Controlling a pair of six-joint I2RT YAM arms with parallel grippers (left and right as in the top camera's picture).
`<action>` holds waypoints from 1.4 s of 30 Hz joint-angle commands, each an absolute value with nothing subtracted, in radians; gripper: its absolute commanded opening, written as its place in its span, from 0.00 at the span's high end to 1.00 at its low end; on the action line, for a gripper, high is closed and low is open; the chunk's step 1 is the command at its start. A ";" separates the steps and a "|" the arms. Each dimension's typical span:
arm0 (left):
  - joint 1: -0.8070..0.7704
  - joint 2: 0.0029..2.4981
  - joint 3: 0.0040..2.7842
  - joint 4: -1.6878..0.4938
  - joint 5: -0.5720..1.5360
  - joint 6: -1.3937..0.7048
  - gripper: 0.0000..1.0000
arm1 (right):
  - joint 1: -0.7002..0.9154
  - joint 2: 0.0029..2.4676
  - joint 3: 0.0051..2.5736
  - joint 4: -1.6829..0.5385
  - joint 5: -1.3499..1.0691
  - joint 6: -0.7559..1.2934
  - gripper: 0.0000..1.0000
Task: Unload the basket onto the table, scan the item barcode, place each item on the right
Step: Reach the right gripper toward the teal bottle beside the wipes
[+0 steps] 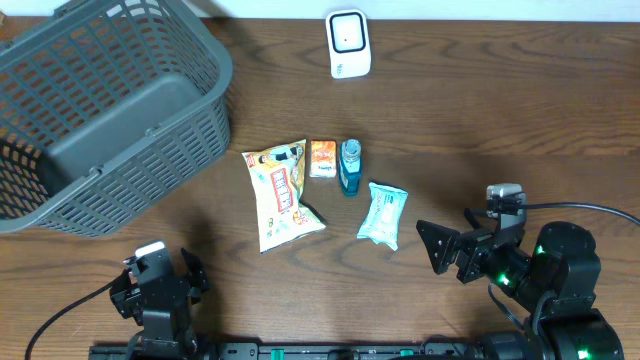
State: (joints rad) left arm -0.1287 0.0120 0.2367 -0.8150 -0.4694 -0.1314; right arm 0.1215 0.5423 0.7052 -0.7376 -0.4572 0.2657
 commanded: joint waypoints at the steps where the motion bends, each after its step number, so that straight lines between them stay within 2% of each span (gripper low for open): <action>1: -0.131 0.004 0.218 -0.859 -0.456 -0.144 0.00 | 0.128 0.543 0.722 -0.741 -0.448 0.250 0.01; 6: -0.131 0.004 0.218 -0.859 -0.456 -0.144 0.00 | 0.128 0.543 0.722 -0.736 -0.448 0.266 0.01; 16: -0.131 0.004 0.218 -0.859 -0.456 -0.144 0.00 | 0.128 0.543 0.722 -0.698 -0.459 0.449 0.01; 29: -0.131 0.004 0.218 -0.859 -0.456 -0.144 0.00 | 0.128 0.558 0.722 -0.696 -0.472 0.419 0.01; 36: -0.131 0.004 0.218 -0.859 -0.456 -0.144 0.00 | 0.150 0.683 0.722 -0.665 -0.469 0.379 0.01; 42: -0.131 0.004 0.218 -0.859 -0.456 -0.144 0.00 | 0.257 0.877 0.722 -0.480 -0.455 0.377 0.01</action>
